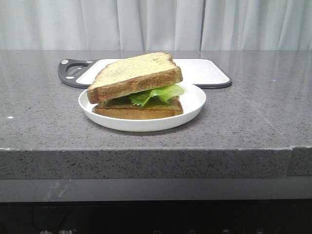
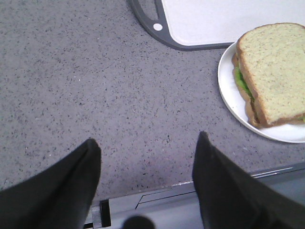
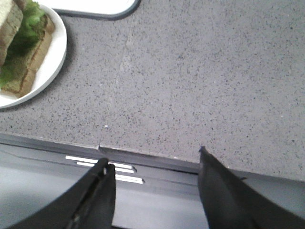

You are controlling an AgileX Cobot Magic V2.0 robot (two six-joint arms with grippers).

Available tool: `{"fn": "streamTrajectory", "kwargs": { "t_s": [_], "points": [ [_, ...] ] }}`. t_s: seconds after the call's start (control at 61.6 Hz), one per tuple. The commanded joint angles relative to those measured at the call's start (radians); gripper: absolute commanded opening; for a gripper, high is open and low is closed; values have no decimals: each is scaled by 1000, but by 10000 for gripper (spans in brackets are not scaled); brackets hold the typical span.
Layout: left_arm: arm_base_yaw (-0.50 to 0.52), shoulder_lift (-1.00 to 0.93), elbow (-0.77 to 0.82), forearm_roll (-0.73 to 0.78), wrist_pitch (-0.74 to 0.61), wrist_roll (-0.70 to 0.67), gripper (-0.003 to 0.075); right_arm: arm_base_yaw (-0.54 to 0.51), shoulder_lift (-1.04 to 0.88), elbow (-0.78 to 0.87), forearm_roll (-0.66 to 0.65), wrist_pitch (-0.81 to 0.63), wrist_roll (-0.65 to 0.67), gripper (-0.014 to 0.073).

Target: Left arm grabs bread, right arm adds lettuce

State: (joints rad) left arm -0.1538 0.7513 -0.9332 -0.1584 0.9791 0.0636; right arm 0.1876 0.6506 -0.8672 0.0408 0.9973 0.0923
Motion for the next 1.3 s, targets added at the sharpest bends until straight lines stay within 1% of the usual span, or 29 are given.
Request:
{"fn": "streamTrajectory", "kwargs": {
  "t_s": [0.0, 0.097, 0.243, 0.406, 0.454, 0.535, 0.633, 0.681, 0.73, 0.746, 0.827, 0.86, 0.892, 1.12, 1.282],
  "points": [
    [0, -97, 52, 1, -104, -12, 420, -6, -46, 13, 1, -111, 0, 416],
    [0, -187, 138, 11, -154, -12, 420, -6, -85, 40, 0, -133, -3, 416],
    [0, -286, 226, 11, -215, -12, 420, -6, -120, 66, 0, -149, -8, 416],
    [0, -315, 268, 11, -242, -12, 418, -6, -125, 87, -11, -166, -27, 416],
    [0, -315, 271, 11, -242, -12, 403, -6, -125, 90, -15, -170, -27, 407],
    [0, -315, 280, 11, -254, -12, 330, -6, -125, 94, -18, -184, -27, 323],
    [0, -315, 284, 11, -267, -12, 204, -6, -125, 97, -18, -198, -27, 179],
    [0, -315, 284, 11, -275, -12, 142, -6, -125, 97, -18, -200, -27, 94],
    [0, -315, 284, 11, -282, -12, 92, -6, -125, 97, -18, -200, -27, 36],
    [0, -315, 284, 11, -285, -12, 61, -6, -125, 97, -18, -200, -27, 2],
    [0, -315, 284, 11, -302, -12, -15, -6, -125, 97, -18, -200, -27, -76],
    [0, -315, 284, 13, -307, -12, -20, -6, -125, 97, -18, -200, -27, -106],
    [0, -315, 284, 13, -311, -12, -20, -6, -125, 97, -18, -200, -27, -122],
    [0, -315, 284, 13, -313, -12, -20, -6, -125, 97, -18, -157, -27, -117],
    [0, -315, 284, 13, -313, -12, -20, -6, -125, 97, -18, -153, -27, -117]
  ]
}}
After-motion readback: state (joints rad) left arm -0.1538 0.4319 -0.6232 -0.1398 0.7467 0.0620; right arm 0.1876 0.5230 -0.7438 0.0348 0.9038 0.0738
